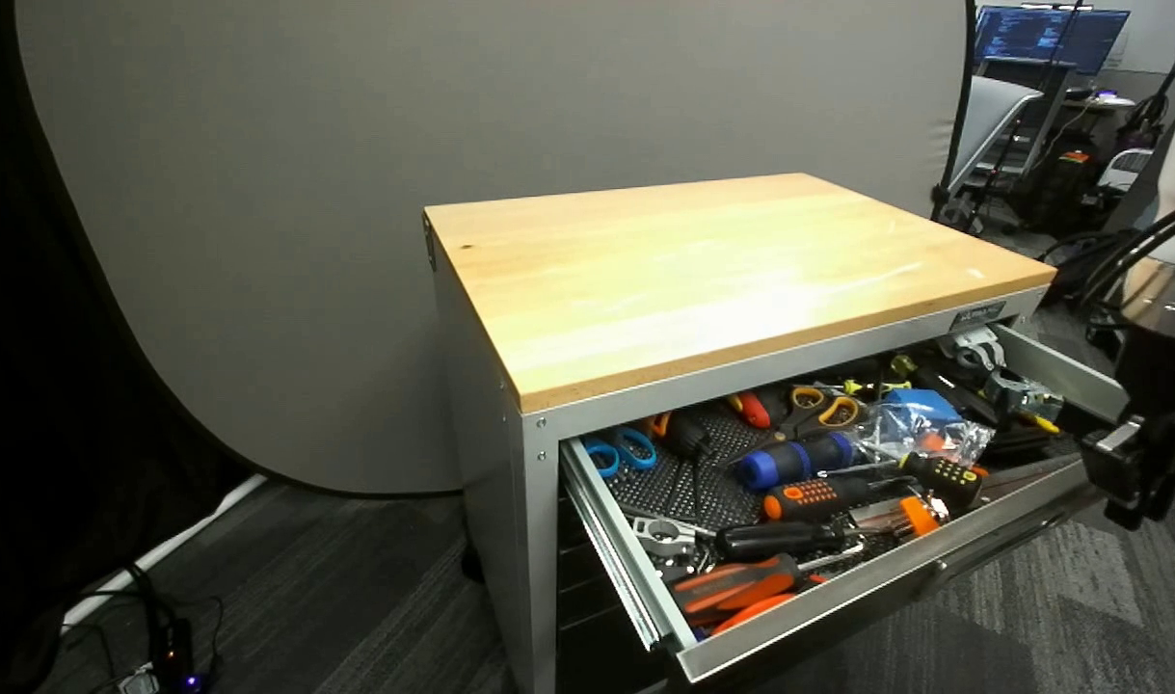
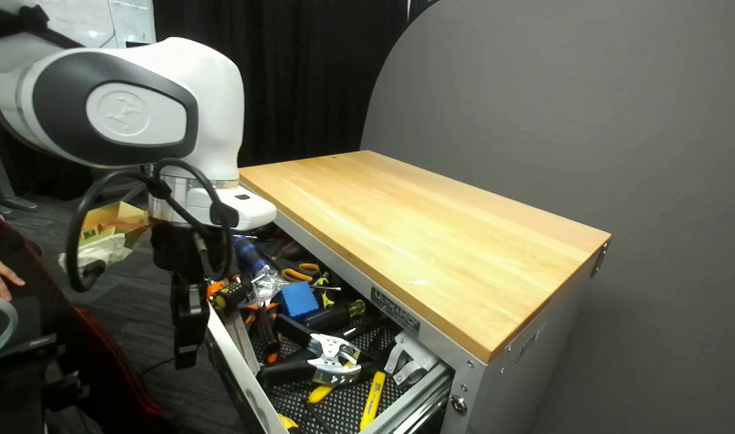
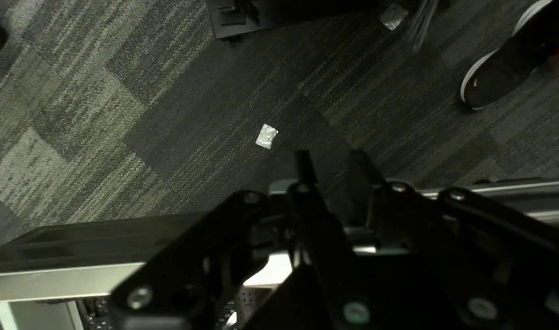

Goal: Put the screwdriver in the drawer then close the drawer

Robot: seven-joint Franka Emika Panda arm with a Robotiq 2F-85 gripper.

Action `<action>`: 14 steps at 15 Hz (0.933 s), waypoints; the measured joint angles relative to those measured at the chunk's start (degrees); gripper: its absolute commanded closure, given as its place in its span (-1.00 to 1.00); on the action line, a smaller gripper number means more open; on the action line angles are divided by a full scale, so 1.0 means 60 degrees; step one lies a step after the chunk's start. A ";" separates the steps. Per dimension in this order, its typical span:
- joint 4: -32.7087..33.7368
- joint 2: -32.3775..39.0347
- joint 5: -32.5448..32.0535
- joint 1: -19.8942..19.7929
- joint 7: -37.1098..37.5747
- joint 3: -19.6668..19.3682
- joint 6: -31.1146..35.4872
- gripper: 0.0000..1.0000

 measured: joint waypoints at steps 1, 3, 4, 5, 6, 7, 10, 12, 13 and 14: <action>-0.0003 0.0060 -0.0004 0.0014 0.0310 -0.0001 0.0246 1.00; -0.0027 0.0151 -0.0336 0.0081 0.1272 -0.0040 0.0782 1.00; -0.0083 0.0163 -0.0618 0.0135 0.1876 -0.0071 0.0987 0.99; -0.0126 0.0171 -0.0837 0.0192 0.2411 -0.0103 0.1191 0.99; -0.0135 0.0198 -0.1032 0.0247 0.2905 -0.0135 0.1374 0.99; -0.0132 0.0239 -0.1187 0.0298 0.3341 -0.0167 0.1548 0.99; -0.0043 0.0391 -0.1449 0.0444 0.4358 -0.0253 0.2008 0.99; 0.0138 0.0540 -0.1580 0.0559 0.4860 -0.0319 0.2196 0.99; 0.0272 0.0631 -0.1594 0.0622 0.5040 -0.0352 0.2268 0.99; 0.0425 0.0728 -0.1595 0.0690 0.5172 -0.0384 0.2331 0.99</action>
